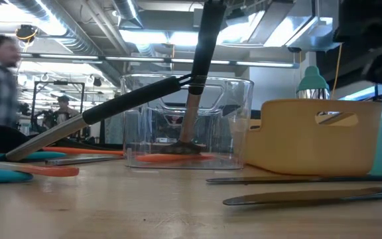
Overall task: Pick & Place Kitchen Items
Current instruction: Adjust the black table knife
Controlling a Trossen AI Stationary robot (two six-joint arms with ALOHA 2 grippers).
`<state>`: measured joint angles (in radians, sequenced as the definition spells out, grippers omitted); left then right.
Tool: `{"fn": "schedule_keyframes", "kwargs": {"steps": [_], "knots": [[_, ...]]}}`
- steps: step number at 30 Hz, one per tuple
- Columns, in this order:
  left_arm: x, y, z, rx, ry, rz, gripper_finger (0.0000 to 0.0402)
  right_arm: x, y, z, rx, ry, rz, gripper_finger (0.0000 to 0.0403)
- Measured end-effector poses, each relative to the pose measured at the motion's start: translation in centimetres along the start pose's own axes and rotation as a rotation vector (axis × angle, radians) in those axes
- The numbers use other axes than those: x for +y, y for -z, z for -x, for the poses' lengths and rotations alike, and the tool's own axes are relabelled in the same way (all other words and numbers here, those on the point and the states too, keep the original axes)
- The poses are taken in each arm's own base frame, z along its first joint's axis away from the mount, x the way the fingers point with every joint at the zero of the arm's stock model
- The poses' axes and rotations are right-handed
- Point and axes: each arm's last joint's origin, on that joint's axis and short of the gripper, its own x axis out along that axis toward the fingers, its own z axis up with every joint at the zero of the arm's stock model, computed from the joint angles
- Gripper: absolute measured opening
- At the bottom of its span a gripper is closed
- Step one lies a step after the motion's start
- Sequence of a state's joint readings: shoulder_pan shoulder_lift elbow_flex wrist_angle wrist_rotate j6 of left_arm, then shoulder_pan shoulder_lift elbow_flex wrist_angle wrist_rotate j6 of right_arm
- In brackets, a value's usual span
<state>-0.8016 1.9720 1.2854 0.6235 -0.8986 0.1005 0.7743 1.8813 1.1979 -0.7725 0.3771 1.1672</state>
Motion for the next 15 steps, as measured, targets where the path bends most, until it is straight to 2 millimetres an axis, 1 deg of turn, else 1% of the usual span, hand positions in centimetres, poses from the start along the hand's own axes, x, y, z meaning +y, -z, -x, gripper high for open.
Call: {"fn": "schedule_keyframes", "kwargs": {"steps": [3,8,12,15], "knots": [[0.0,0.0,0.0,0.0,0.001,0.0,0.0097,-0.2,-0.5,1.0,0.014,0.052,0.017,0.0023],[0.0,0.0,0.0,0.002,0.001,-0.002,0.0097,-0.1,-1.6,3.3,0.019,0.111,0.048,0.0024],[0.0,0.1,0.0,0.004,0.002,-0.004,0.0097,1.0,-2.0,5.0,0.006,0.045,0.101,0.0024],[-0.1,0.1,0.1,0.004,0.005,-0.006,0.0097,2.5,-1.5,5.8,0.024,-0.09,0.159,0.0024]]}}
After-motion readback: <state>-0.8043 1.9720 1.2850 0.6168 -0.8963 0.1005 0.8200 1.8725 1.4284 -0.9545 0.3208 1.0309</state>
